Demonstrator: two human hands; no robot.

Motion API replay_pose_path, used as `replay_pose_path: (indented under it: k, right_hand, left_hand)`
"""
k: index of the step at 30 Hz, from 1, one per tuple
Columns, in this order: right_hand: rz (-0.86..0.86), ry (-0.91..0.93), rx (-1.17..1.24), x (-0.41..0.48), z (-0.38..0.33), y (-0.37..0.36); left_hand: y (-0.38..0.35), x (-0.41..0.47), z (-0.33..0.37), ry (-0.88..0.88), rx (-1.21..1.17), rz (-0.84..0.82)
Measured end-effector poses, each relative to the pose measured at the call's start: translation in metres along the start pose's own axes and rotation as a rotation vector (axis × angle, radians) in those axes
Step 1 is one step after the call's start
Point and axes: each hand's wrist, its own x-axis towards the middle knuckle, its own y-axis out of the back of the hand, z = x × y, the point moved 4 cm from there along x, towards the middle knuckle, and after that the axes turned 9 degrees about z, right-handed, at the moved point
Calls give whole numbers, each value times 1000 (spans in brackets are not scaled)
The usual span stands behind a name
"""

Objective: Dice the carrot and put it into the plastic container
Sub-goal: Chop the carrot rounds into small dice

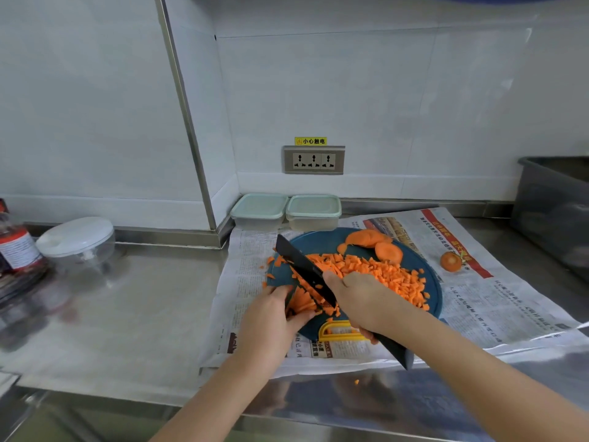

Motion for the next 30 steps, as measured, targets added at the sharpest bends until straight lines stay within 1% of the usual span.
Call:
replay_pose_path:
  k: [4, 7, 9, 11, 13, 15, 17, 19, 21, 23, 25, 27, 30]
  right_hand:
    - [-18, 21, -28, -16, 6, -4]
    - [-59, 92, -145, -23, 1, -10]
    - [-26, 147, -228, -21, 0, -12]
    - [23, 88, -217, -12, 5, -17]
    - [23, 34, -234, -11, 4, -20]
    - [-2, 84, -313, -8, 0, -24]
    - [-1, 129, -310, -2, -5, -25]
    - [31, 168, -347, 5, -10, -33]
    - [68, 158, -376, 14, -16, -41]
    - [71, 129, -366, 22, -21, -43]
    - [3, 25, -301, 26, -19, -37]
    - [-54, 1, -193, 26, -13, -27]
    - [-64, -27, -66, 19, -1, -13]
  left_hand:
    - [0, -4, 0, 6, 35, 13]
    - [1, -7, 1, -12, 60, 29]
    - [2, -8, 1, -30, 65, 31]
    - [3, -7, 1, -43, 32, 33]
    - [4, -6, 2, -69, -8, 41]
    - [4, -5, 2, -92, -32, 41]
    - [4, -4, 2, -103, -34, 38]
    - [6, -4, 2, -115, -44, 37]
    - [7, -4, 3, -126, -65, 4]
    - [7, -5, 3, -133, -86, -63]
    - [5, -4, 2, -124, -64, -98]
    - [4, 0, 0, -83, -52, -99]
    - [0, 8, 2, -41, -41, -60]
